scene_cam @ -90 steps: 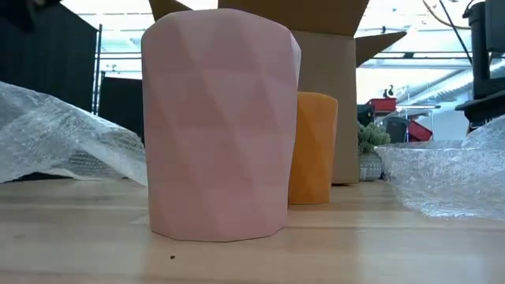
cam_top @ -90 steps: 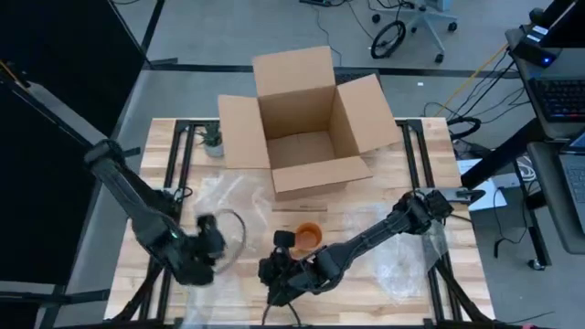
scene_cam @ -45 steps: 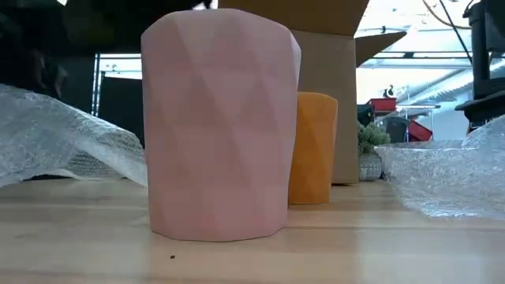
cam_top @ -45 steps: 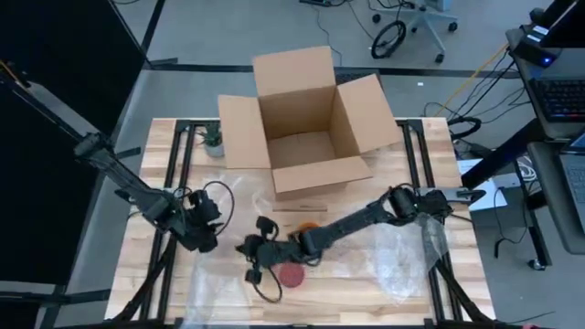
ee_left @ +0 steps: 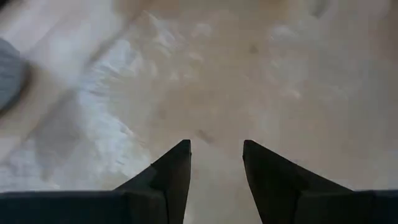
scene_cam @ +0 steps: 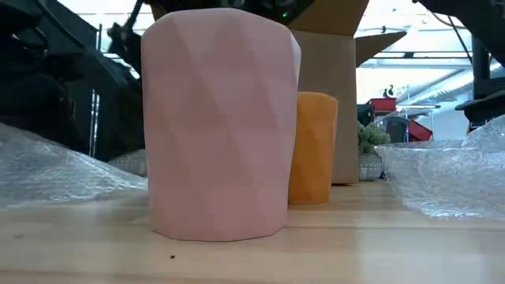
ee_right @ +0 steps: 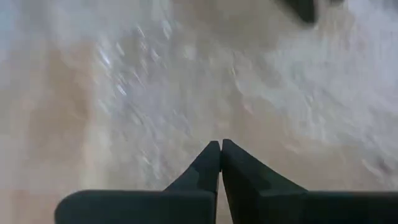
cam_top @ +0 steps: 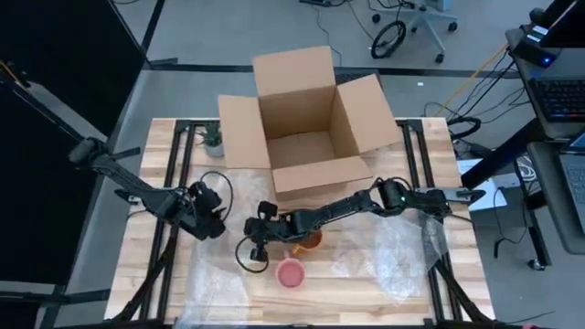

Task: Wrap mug
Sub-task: Wrap the pink mug with transparent bubble wrap

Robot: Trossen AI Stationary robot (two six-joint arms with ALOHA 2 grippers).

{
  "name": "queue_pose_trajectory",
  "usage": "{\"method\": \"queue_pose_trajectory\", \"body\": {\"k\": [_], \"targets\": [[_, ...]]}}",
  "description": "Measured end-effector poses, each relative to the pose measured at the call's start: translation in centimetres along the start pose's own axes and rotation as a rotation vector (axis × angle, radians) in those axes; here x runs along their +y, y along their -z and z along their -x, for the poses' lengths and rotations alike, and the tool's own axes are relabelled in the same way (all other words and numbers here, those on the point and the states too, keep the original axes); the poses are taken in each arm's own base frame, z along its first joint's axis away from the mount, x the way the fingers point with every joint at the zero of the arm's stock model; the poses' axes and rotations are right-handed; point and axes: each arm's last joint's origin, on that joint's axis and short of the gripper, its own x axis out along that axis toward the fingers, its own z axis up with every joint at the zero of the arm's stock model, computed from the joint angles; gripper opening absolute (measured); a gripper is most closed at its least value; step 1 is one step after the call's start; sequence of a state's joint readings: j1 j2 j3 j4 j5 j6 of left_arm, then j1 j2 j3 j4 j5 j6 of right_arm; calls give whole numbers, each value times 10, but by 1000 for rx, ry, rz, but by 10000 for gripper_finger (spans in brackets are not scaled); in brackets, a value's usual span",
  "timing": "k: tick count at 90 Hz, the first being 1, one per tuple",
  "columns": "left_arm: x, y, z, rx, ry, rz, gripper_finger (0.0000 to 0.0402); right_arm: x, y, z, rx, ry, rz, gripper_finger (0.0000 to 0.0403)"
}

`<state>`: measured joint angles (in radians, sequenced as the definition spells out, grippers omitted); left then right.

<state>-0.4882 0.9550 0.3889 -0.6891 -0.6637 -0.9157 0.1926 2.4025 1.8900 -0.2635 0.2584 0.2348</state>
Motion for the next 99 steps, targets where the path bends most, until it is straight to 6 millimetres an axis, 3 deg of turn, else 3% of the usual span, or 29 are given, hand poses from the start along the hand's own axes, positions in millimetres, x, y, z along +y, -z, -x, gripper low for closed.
{"method": "queue_pose_trajectory", "body": {"k": [17, 39, 46, 58, 74, 90, 99], "targets": [[5, -7, -5, -28, -57, 41, 136, -6, -13, 21, 12, 7, 88, 0], [-10, -24, 10, 183, 248, -10, 136, -10, -43, 98, 57, 3, 190, 0], [-11, -25, 8, 207, 265, -37, 136, -6, -51, 116, 22, -14, 215, 0], [-9, -25, -8, 230, 192, -91, 136, -2, -53, 120, -3, -30, 234, 0], [-13, -20, -38, 294, 218, -85, 136, -1, -49, 118, 32, -26, 227, 0], [-9, -42, -62, 118, 129, -6, 136, 6, -47, 119, 25, -29, 227, 0], [1, -51, -69, 106, 82, -2, 136, 5, -47, 119, 28, -27, 207, 0]]}}
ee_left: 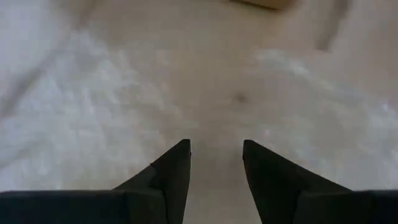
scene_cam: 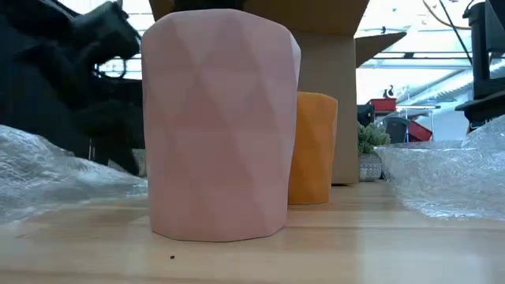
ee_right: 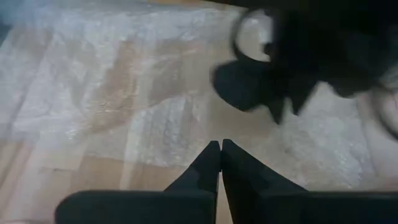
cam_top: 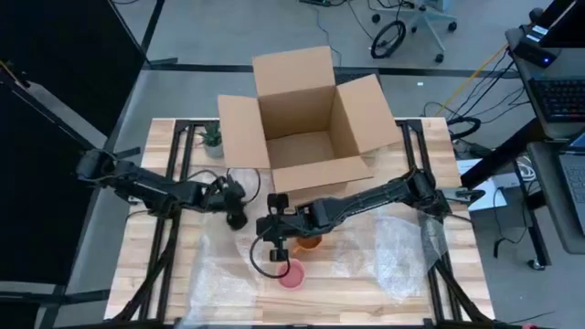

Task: Wrap mug
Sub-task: Wrap the pink mug with transparent bubble wrap

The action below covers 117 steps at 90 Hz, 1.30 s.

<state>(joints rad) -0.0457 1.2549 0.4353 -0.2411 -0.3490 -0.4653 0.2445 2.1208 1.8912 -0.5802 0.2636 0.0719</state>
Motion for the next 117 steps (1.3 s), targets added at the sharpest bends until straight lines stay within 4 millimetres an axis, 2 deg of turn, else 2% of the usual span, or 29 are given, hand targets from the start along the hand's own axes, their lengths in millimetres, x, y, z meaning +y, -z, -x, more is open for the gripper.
{"method": "queue_pose_trajectory", "body": {"k": [8, 18, 27, 34, 43, 52, 62, 72, 81, 88, 97, 107, 117], "targets": [[4, -7, 8, 24, -4, 9, 136, -1, 0, 0, 1, 3, -4, 0], [-3, -12, 34, 85, 137, 24, 136, 1, 0, 0, 1, 0, -12, 0], [-8, 1, 53, 192, 251, 46, 136, 2, 2, -3, 6, -2, -10, 0], [-10, 16, 59, 310, 257, 70, 136, 2, 4, -7, 17, -2, -7, 0], [-11, 36, 54, 396, 207, 81, 136, 5, 5, -12, 17, -3, -2, 0], [-12, 43, 39, 373, 172, 85, 136, 9, 8, -23, 5, -5, 12, 0], [-13, 37, 26, 241, 89, 75, 136, 12, 13, -35, 18, -5, 16, 0], [-7, 28, 14, 169, 11, 45, 136, 12, 18, -37, 55, -1, 25, 0], [-2, 22, 10, 162, -5, 30, 136, 10, 16, -26, 75, 0, 33, 0], [-5, 14, 16, 142, 25, 22, 136, 9, 9, -8, 58, -7, 37, 0], [-10, 5, 32, 105, 74, 12, 136, 8, 6, 15, 76, -17, 42, 0], [-16, -7, 54, 39, 138, 6, 136, 8, 9, 31, 137, -23, 47, 2], [-27, -20, 77, -54, 237, -12, 136, 7, 14, 54, 222, -77, 8, 28]]}}
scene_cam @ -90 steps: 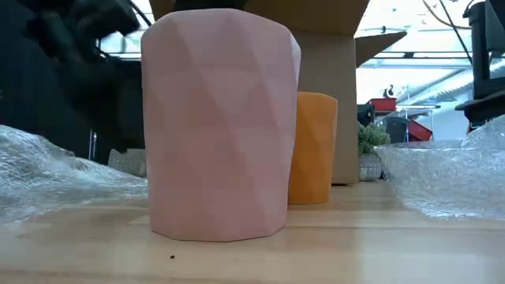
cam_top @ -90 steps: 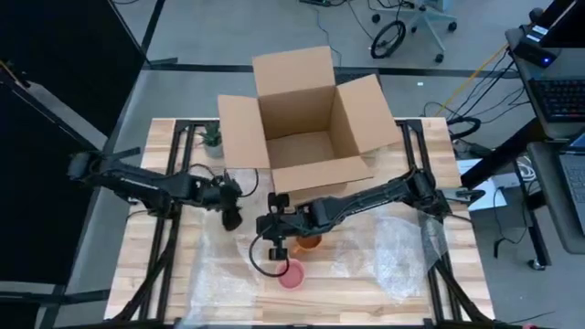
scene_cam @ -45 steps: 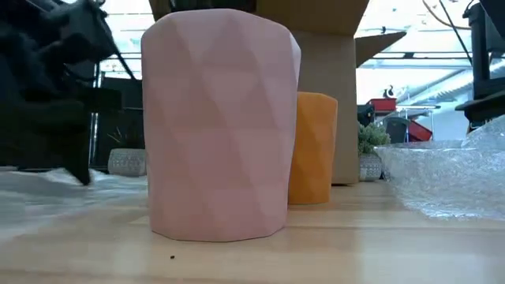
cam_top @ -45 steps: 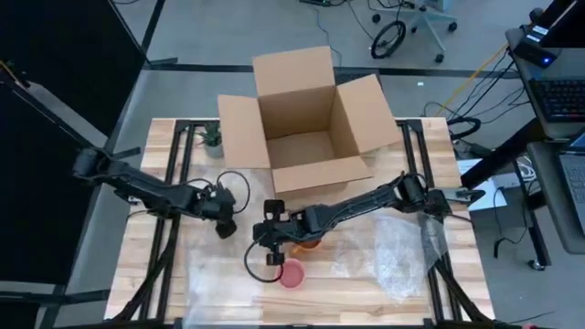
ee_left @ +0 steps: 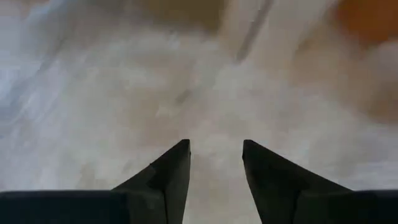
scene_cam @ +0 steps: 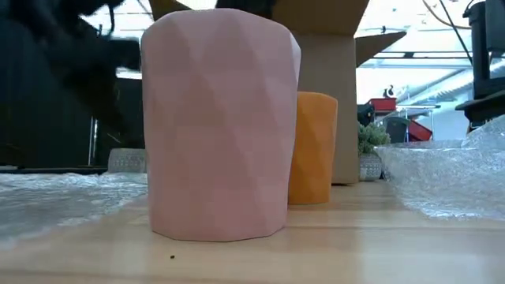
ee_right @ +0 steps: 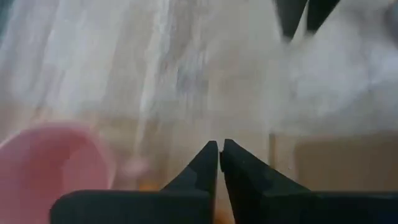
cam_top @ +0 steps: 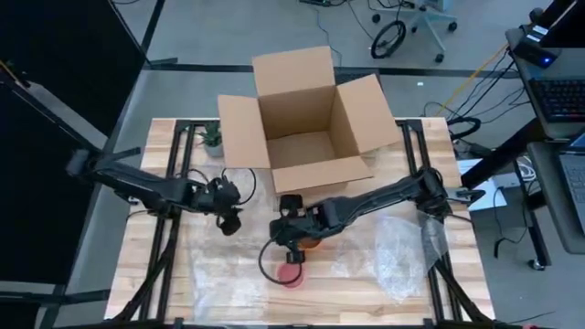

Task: Wrap mug
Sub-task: Wrap the pink mug with transparent bubble wrap

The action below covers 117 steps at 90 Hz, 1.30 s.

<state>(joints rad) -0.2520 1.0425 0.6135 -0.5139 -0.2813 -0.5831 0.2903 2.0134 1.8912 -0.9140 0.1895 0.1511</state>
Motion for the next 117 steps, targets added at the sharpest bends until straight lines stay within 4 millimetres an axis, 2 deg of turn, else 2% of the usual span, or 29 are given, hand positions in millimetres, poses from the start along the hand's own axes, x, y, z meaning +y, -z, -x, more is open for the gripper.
{"method": "queue_pose_trajectory", "body": {"k": [12, 23, 40, 62, 75, 102, 117], "targets": [[-28, -15, 15, -123, 148, -60, 136, 11, 17, 27, 124, 2, -77, 88], [-56, -26, 16, -154, 215, -123, 136, 24, 32, 42, 206, 49, -144, 146], [-107, -39, -4, -109, 235, -231, 136, 53, 46, 50, 236, 110, -205, 201], [-156, -54, -40, -32, 226, -260, 136, 79, 57, 59, 188, 188, -260, 210], [-169, -55, -56, 7, 226, -266, 136, 94, 65, 64, 192, 180, -279, 206], [-167, -50, -87, 62, 182, -269, 136, 122, 78, 74, 124, 213, -288, 206], [-163, -50, -99, 89, 177, -283, 127, 132, 92, 63, 124, 239, -281, 205]]}}
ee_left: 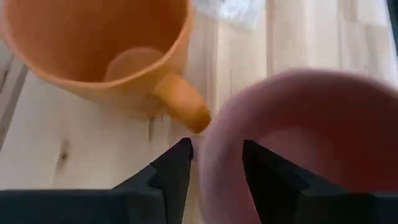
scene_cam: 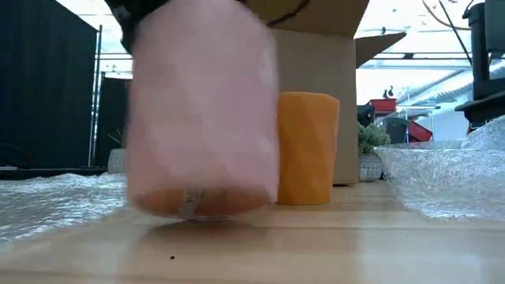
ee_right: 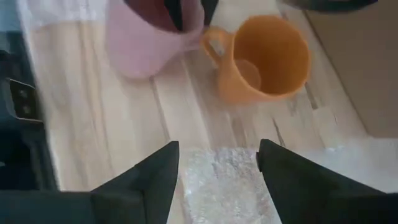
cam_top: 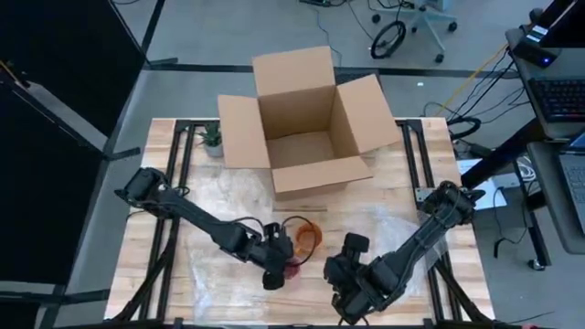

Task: Wrap mug
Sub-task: Wrap the pink mug with transparent bubble wrap

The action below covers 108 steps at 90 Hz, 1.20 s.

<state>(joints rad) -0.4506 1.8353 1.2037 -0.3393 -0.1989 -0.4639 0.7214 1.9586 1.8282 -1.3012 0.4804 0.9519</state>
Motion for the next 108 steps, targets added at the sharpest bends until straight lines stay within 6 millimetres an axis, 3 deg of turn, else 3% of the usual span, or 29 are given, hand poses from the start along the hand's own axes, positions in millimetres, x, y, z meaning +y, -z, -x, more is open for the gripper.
{"method": "queue_pose_trajectory", "body": {"k": [21, 56, 73, 91, 108], "targets": [[3, -4, 0, 1, 46, 14, 16, 3, 21, -28, 43, 42, 7, 205], [1, -5, 13, -11, 50, -2, 1, 1, 25, -36, 9, 91, 22, 205], [4, -3, 40, 7, 10, -10, 0, 1, 25, -36, 4, 91, 20, 205], [9, 1, 82, 9, -42, -5, 0, 2, 24, -36, -10, 90, 16, 205], [26, 22, 128, 127, -202, -2, 0, 10, 19, -41, -127, 47, -23, 205]]}}
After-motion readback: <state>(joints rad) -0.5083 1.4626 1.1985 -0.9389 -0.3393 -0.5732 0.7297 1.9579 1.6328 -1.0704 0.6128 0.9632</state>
